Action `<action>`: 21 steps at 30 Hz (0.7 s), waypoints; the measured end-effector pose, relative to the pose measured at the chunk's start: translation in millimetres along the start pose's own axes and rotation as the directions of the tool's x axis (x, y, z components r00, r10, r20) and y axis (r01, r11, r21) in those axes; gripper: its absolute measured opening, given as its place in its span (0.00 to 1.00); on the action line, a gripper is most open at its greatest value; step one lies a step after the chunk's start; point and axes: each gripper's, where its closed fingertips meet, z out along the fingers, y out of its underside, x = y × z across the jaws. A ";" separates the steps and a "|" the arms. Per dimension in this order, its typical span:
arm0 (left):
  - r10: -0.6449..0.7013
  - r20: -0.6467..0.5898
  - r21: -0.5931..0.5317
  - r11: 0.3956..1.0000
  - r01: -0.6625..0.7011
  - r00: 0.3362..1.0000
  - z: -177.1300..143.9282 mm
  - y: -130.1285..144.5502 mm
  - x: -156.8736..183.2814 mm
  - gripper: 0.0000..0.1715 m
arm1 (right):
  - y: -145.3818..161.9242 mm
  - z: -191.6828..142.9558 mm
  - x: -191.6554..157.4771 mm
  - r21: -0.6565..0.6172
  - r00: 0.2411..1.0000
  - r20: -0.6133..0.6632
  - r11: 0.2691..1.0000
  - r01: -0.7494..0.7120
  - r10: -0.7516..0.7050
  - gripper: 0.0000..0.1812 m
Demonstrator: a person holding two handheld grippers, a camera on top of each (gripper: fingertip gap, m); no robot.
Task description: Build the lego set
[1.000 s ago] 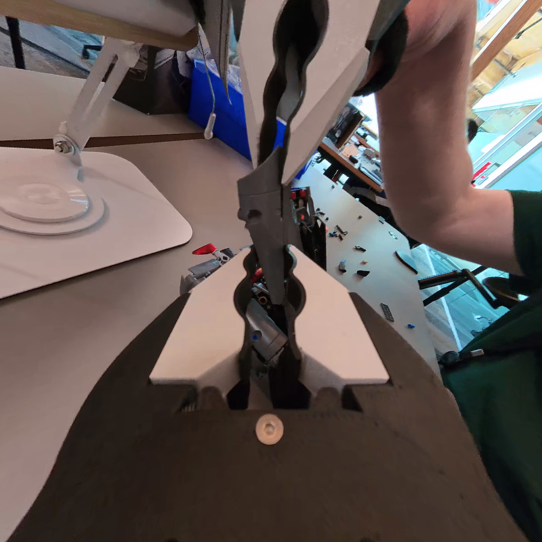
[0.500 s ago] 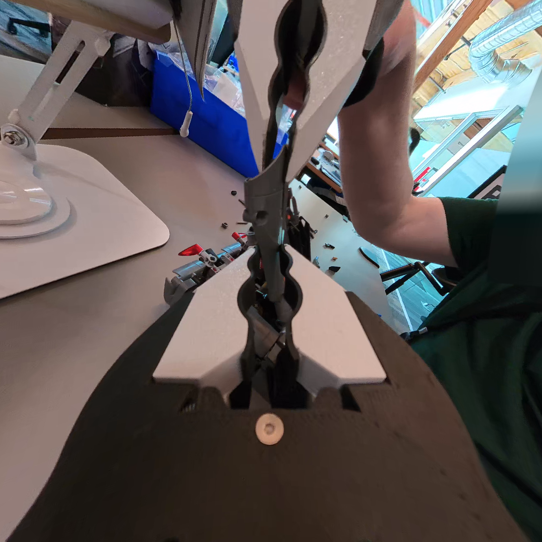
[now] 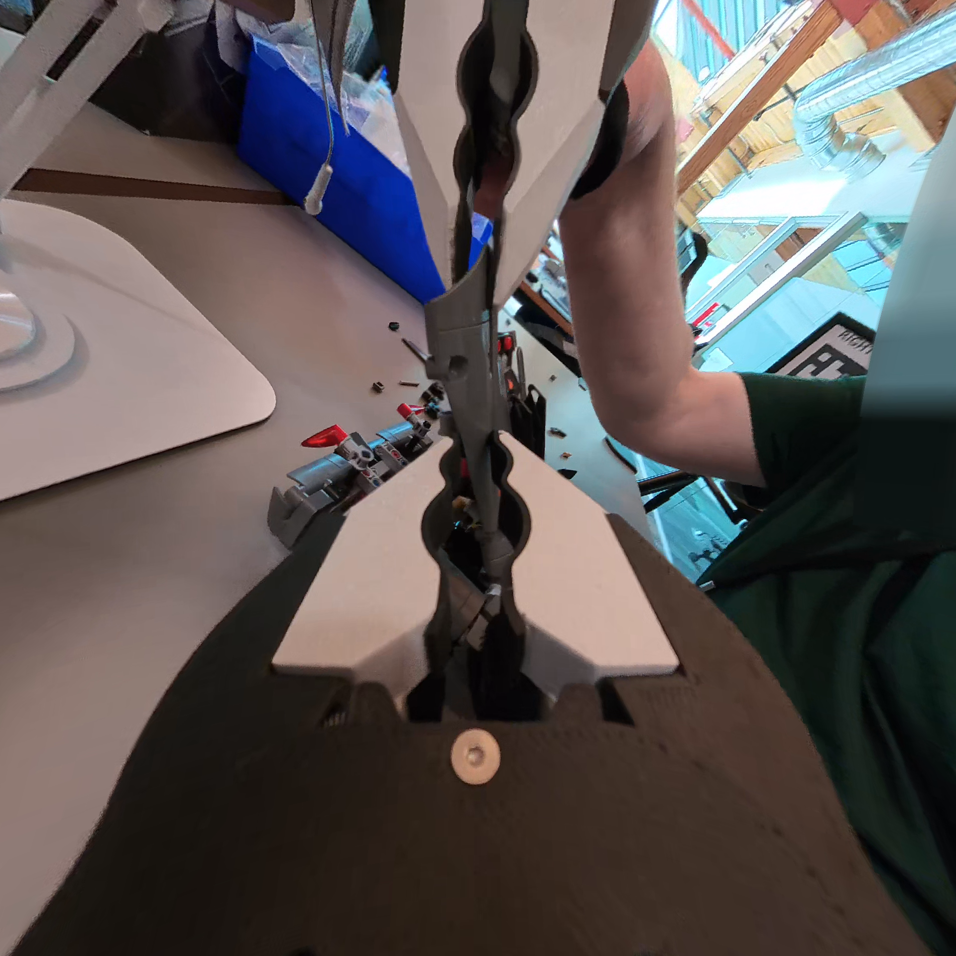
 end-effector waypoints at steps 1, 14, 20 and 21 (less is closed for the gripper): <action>-0.005 -0.011 0.012 1.000 0.005 1.000 -0.6 -0.6 -0.4 0.05 | -0.3 0.1 -0.7 0.005 1.000 -0.016 1.000 0.011 -0.011 0.03; -0.019 -0.211 0.005 1.000 0.021 0.977 -6.8 1.9 12.1 0.01 | -9.5 9.2 -20.7 -0.040 0.984 -0.110 0.990 0.137 -0.141 0.03; 0.014 -0.314 0.011 1.000 -0.012 0.949 -12.8 -3.2 21.6 0.02 | -19.8 12.6 -34.4 -0.079 0.952 -0.198 0.972 0.221 -0.233 0.03; 0.025 -0.336 0.012 1.000 -0.022 0.942 -13.7 -3.9 25.1 0.02 | -21.4 12.5 -37.2 -0.084 0.946 -0.213 0.969 0.233 -0.246 0.03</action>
